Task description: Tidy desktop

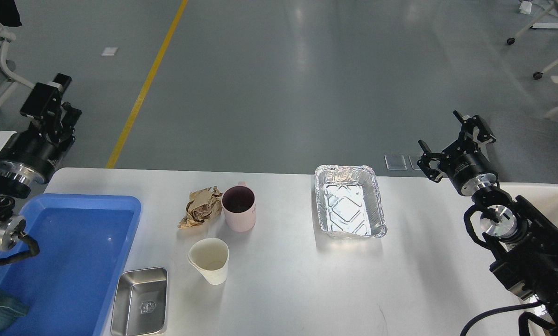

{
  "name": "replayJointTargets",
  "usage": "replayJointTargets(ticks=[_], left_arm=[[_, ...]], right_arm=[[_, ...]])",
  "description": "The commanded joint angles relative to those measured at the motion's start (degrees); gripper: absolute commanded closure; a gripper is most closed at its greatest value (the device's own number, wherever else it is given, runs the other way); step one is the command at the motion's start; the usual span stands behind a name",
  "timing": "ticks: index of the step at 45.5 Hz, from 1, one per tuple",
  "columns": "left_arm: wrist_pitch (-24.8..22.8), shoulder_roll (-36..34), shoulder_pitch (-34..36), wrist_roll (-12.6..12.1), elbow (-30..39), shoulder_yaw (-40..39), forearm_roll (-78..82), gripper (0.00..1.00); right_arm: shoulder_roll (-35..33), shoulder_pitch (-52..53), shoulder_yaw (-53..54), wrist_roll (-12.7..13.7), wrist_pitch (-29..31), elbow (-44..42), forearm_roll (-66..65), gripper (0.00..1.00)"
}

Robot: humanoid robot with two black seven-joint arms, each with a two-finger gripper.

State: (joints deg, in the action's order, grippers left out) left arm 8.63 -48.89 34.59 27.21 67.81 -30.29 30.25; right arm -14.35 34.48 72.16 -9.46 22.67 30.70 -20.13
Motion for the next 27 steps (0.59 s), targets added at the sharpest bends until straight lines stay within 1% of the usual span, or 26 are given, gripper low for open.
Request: replayJointTargets(ticks=[1, 10, 13, 19, 23, 25, 27], left_arm=[[-0.5, -7.2, 0.8, -1.8, 8.5, 4.6, 7.1, 0.03], [-2.1, -19.9, 0.3, -0.7, 19.2, 5.2, 13.4, 0.03], [-5.0, -23.2, 0.2, 0.1, 21.3, 5.2, 14.1, 0.03], [-13.4, -29.6, 0.5, 0.6, 21.9, 5.1, 14.2, 0.03], [-16.6, -34.1, 0.7, 0.7, 22.1, 4.7, 14.2, 0.03], [-17.1, -35.9, 0.7, 1.0, 22.8, 4.4, 14.2, 0.03], [-17.4, -37.9, 0.6, 1.2, 25.1, 4.4, 14.2, 0.03]], right_arm=[[-0.3, -0.4, 0.0, 0.1, 0.0, 0.0, 0.0, 0.0], [-0.3, -0.4, 0.1, 0.1, 0.1, 0.1, 0.0, 0.0], [-0.3, -0.5, 0.1, 0.1, 0.1, 0.1, 0.0, 0.0], [-0.1, -0.5, 0.0, 0.1, 0.1, 0.1, 0.0, 0.0], [0.1, -0.5, 0.0, 0.0, 0.1, 0.1, 0.0, 0.0], [0.1, -0.4, -0.1, 0.1, 0.1, 0.1, 0.0, 0.0], [0.1, -0.4, -0.1, 0.0, 0.1, 0.1, -0.1, 0.0]])
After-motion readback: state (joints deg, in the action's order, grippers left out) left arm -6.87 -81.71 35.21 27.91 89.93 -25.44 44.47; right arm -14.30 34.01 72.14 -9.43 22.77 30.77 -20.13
